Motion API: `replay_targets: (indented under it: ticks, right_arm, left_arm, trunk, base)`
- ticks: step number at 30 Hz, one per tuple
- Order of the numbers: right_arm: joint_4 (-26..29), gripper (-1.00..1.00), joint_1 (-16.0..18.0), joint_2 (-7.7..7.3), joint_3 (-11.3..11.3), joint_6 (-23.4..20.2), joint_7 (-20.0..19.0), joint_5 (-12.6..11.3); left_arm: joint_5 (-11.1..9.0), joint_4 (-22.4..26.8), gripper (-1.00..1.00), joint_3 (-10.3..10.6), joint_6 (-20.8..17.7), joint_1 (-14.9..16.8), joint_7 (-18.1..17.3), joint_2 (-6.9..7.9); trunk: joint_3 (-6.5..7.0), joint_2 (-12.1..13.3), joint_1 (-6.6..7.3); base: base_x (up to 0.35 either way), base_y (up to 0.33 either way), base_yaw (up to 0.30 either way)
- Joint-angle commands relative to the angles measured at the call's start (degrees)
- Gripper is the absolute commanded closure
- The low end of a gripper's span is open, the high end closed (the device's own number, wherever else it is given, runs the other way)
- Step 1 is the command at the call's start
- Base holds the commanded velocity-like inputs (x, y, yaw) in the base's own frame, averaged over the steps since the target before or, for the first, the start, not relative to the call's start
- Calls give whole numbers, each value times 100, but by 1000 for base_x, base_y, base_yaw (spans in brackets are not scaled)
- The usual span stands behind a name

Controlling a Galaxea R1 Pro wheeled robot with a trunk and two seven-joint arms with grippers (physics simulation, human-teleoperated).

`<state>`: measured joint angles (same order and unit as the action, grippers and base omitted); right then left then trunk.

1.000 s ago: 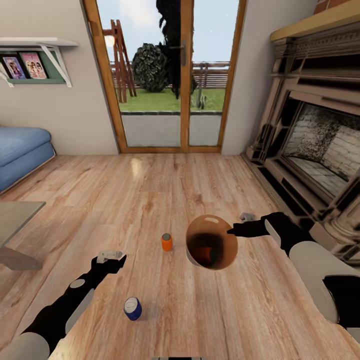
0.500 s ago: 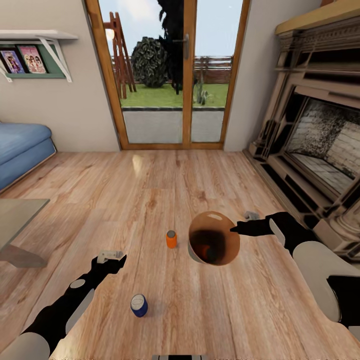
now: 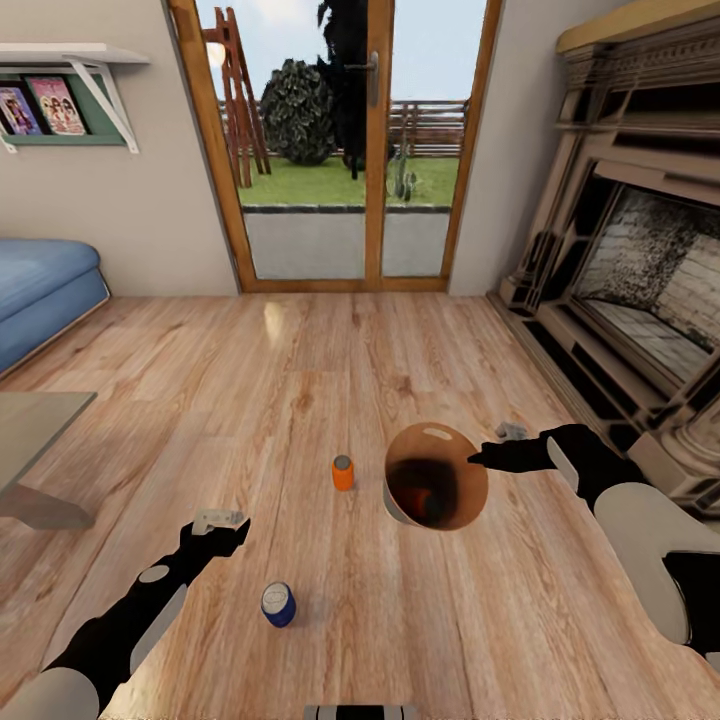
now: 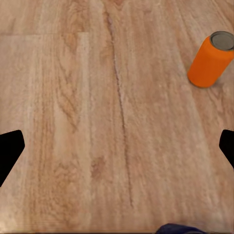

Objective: Put the three can of soda from the living room inside the tash can in the kitchen.

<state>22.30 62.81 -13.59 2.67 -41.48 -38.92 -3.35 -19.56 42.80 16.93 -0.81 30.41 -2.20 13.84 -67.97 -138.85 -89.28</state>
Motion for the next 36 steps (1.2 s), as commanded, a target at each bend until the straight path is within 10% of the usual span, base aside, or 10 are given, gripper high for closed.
replay_targets:
  ticks: [1, 18, 36]
  right_arm:
    - [8, 100, 6, -6, -31, -59, -19, -124]
    - [1353, 100, 11, -117, -21, -1635, 384, -65]
    - [1874, 100, 12, -226, -7, -1852, 619, -55]
  left_arm:
    - [3, -27, -100, 7, 3, 0, 0, -27]
    - [-11, -240, -100, 815, 22, 9, 12, -307]
    - [-22, -722, -100, 924, 360, 9, 23, -320]
  trunk:
    - [-7, -1, 1]
    - [-270, -281, -153]
    - [-700, -452, -263]
  base:
    - [0, 0, 0]
    - [0, 0, 0]
    - [0, 0, 0]
